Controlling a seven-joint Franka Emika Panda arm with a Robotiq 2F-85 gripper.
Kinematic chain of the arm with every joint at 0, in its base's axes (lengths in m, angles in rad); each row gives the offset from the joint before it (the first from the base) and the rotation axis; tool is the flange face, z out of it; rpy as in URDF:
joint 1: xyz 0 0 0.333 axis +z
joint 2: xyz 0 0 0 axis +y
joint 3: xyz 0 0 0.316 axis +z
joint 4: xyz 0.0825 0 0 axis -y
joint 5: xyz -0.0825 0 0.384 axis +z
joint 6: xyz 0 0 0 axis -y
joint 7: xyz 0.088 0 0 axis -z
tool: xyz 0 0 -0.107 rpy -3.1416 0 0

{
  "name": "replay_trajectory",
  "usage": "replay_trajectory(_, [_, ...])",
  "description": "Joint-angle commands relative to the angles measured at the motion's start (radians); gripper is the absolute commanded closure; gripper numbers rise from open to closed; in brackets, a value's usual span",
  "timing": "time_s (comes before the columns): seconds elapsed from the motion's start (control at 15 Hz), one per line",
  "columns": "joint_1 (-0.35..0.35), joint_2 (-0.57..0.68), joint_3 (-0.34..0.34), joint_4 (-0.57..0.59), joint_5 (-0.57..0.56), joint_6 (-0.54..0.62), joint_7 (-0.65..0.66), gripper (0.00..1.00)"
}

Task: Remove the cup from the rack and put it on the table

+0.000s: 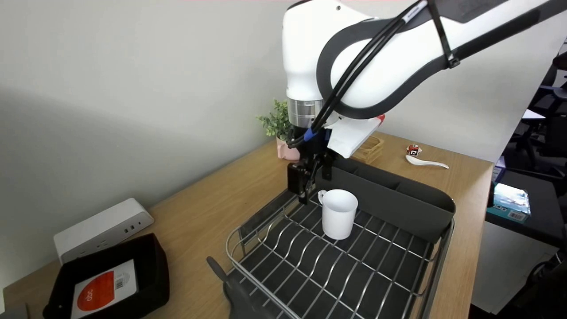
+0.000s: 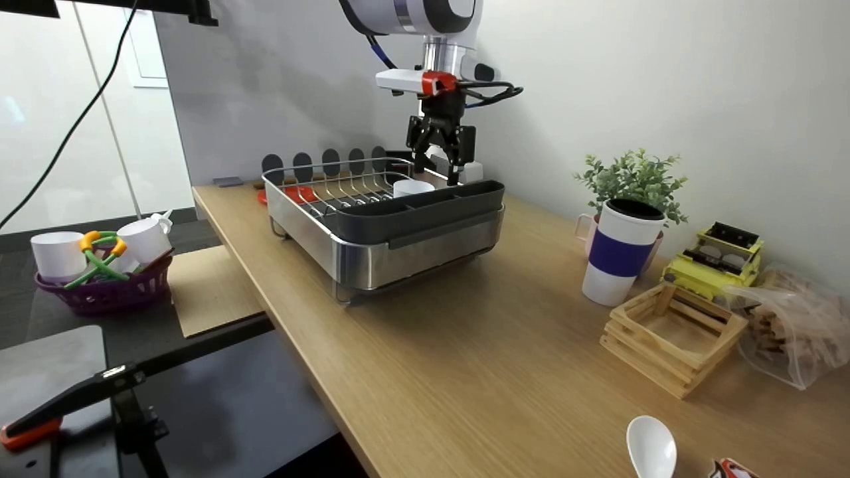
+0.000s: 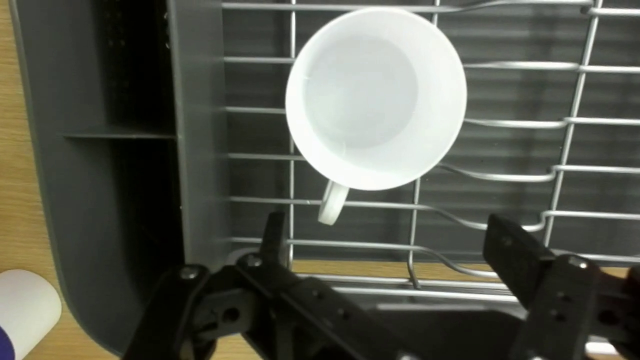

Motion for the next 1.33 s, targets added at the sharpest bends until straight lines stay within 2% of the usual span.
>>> replay_trajectory(0.0, [-0.01,0.0,0.002,-0.008,0.014,-0.006,-0.013,0.0])
replay_trajectory(0.8, [-0.022,0.039,-0.005,0.005,0.01,-0.024,-0.031,0.0])
replay_trajectory(0.87, [-0.024,0.041,-0.004,0.006,0.011,-0.024,-0.034,0.25])
replay_trajectory(0.93, [-0.024,0.043,-0.003,0.007,0.011,-0.025,-0.036,0.26])
replay_trajectory(1.27, [-0.019,0.045,-0.003,0.014,0.01,-0.033,-0.032,0.62])
